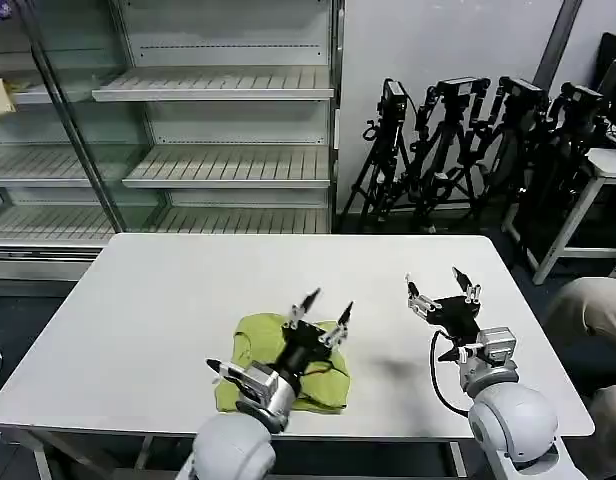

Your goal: Fold and organize the clothes.

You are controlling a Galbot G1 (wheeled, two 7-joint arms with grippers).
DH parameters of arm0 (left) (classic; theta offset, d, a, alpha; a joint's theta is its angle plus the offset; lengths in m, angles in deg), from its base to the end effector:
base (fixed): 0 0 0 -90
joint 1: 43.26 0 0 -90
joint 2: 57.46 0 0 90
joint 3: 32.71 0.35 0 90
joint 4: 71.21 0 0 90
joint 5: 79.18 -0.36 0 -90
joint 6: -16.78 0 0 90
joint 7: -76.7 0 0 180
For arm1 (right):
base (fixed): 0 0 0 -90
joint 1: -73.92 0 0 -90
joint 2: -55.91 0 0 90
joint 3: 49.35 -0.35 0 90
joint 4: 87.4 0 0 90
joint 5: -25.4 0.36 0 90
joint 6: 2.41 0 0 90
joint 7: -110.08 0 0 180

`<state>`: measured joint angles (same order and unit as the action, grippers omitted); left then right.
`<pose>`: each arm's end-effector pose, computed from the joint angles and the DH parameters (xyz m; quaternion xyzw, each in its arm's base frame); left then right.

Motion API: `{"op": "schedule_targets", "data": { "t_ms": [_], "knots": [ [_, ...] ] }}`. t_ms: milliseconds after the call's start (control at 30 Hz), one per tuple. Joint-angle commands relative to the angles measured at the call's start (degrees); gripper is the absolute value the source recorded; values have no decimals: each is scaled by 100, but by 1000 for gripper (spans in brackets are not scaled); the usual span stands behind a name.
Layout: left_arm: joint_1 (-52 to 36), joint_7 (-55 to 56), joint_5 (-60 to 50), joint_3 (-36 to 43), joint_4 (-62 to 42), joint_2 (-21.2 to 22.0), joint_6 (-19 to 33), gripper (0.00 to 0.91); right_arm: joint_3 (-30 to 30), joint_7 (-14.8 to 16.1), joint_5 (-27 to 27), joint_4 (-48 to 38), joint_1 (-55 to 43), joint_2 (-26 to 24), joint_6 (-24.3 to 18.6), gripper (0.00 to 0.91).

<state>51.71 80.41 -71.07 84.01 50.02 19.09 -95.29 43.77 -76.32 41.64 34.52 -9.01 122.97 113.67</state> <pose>0.2574 -0.0966 -0.2142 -0.2360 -0.9715 -0.0218 0.0091 0.2839 -0.0469 -0.1899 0.0517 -0.9958 0.0691 0.0302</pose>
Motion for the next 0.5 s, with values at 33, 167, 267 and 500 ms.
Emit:
{"op": "schedule_targets", "data": {
  "t_ms": [33,167,267,500],
  "knots": [
    [140,-599,48,-2367,-344,-584,633,907,96,117,-160,-185,-173,58,-97,907],
    [567,-888,52,-2959,-482,-610,821,907,185,157,-218,-243,-153,139,-140,907],
    [847,-906,45,-3169,-489,-492,973,907,228,236,-250,-173,-87,150,-152,907],
    [1167,-951,42,-3510,-329,-244,1156,907,281,454,-261,83,198,-6,-256,907]
  ]
}}
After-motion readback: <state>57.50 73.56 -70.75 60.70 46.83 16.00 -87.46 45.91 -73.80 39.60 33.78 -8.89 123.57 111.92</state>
